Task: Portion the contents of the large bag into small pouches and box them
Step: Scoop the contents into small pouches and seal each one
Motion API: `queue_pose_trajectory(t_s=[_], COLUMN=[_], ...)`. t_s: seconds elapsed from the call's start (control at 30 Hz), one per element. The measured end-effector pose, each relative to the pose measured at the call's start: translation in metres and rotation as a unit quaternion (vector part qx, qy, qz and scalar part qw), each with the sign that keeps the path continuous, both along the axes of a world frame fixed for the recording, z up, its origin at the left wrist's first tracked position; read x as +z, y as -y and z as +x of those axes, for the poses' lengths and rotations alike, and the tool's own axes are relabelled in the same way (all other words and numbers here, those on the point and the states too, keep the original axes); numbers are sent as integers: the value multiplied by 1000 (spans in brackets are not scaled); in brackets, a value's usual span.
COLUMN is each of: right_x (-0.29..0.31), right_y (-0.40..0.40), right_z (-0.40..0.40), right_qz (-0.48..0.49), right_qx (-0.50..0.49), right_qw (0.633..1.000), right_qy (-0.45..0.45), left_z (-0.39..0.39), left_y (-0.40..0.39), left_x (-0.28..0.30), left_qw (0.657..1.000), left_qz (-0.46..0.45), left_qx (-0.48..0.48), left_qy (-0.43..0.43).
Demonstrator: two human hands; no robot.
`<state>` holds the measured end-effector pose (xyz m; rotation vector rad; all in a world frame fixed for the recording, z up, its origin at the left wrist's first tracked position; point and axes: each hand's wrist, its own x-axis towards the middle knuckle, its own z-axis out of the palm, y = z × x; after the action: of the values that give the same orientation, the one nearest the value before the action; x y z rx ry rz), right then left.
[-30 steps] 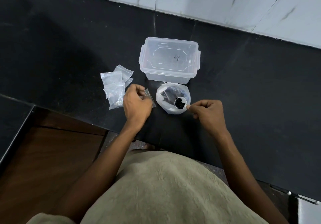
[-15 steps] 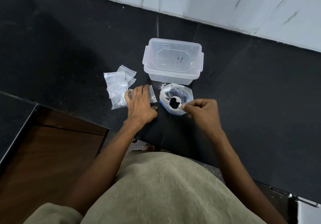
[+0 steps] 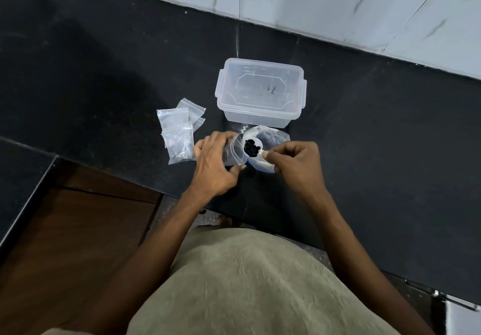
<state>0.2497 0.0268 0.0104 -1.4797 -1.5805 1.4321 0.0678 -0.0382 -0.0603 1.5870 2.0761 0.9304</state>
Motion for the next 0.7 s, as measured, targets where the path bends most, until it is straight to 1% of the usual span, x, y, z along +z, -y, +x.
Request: queue_pose_trajectory(t_s=[0.1,0.2,0.23,0.3,0.37,0.43,0.5,0.7], right_x=[-2,-4,-4,-6,-7,-9,-12,-16], right_y=[4,11,14,18,20,21,22,25], right_z=[-7,-12,-12,-14,-15,-15,-12,-7], right_qz=[55,169,221,319,392,440,468,480], right_qx=[28,66,87,127,131,126,125,149], right_qw=[998,980,966,924,887,865,854,854], right_qy=[30,83,106,167,207,206,187,136], left_z=[7,15,17,20,22,21,20,19], left_y=[2,3,3,2,0,-2,-4,-5], left_x=[5,9,10,12,14,15,13,19], left_qw=[999,998,997,994,991,987,983,973], left_qz=[28,39,35,37,52,72,87,122], left_qx=[-12,-5,0,7,10,17,28,53], left_qy=[28,58,73,99,122,142,159,191])
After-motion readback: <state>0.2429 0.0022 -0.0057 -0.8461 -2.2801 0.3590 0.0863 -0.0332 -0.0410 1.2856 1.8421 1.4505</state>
